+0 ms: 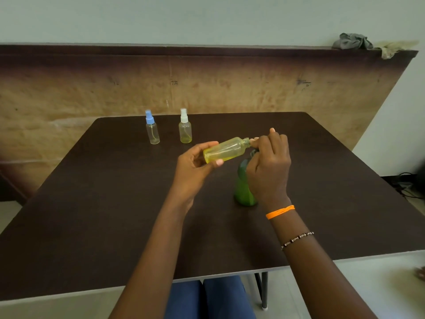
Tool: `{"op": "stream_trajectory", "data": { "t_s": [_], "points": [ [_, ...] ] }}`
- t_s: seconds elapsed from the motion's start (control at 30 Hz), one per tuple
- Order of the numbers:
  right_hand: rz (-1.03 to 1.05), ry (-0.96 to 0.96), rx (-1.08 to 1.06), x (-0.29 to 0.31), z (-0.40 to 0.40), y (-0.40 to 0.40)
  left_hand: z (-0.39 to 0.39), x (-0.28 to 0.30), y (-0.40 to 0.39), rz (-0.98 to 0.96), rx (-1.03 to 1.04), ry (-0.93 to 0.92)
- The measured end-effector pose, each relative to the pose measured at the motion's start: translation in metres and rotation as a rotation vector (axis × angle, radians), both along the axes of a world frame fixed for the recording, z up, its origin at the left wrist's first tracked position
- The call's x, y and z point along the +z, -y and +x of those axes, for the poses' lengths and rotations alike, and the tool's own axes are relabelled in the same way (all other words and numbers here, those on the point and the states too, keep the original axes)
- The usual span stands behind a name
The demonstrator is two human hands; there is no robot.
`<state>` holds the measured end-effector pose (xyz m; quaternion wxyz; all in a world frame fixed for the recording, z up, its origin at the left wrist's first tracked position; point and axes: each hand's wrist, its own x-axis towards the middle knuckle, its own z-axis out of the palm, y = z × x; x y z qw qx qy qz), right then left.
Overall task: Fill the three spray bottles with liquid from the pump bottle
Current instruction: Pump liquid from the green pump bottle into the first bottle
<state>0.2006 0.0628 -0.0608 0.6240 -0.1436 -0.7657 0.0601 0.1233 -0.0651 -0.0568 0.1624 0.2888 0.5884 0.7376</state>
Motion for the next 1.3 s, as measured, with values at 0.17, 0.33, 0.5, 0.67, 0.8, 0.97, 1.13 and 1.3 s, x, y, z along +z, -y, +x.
{"op": "stream_trajectory", "data": {
  "t_s": [0.17, 0.33, 0.5, 0.67, 0.8, 0.97, 1.13, 1.3],
  "points": [
    [-0.02, 0.055, 0.05, 0.005, 0.003, 0.003, 0.002, -0.001, 0.001, 0.011, 0.003, 0.006],
    [-0.049, 0.113, 0.079, 0.025, 0.008, 0.006, 0.004, 0.002, 0.001, 0.024, 0.005, 0.008],
    [-0.006, 0.062, 0.054, 0.002, 0.006, 0.006, 0.003, -0.002, 0.001, 0.006, 0.006, 0.016],
    [0.024, 0.081, 0.085, 0.006, 0.008, 0.003, 0.003, 0.0, 0.004, -0.001, 0.011, 0.016],
    [-0.015, 0.123, 0.099, 0.019, 0.01, 0.005, 0.004, 0.005, 0.005, 0.0, 0.006, 0.003],
    [-0.016, 0.071, 0.07, 0.011, 0.007, 0.006, 0.003, 0.002, 0.003, -0.002, 0.007, 0.013],
    [0.012, 0.097, 0.052, 0.006, 0.005, 0.003, 0.001, 0.001, 0.004, -0.009, 0.011, 0.01],
    [-0.036, 0.113, 0.075, 0.023, 0.006, 0.006, 0.001, 0.003, 0.005, 0.006, 0.011, 0.004]
  ]
}}
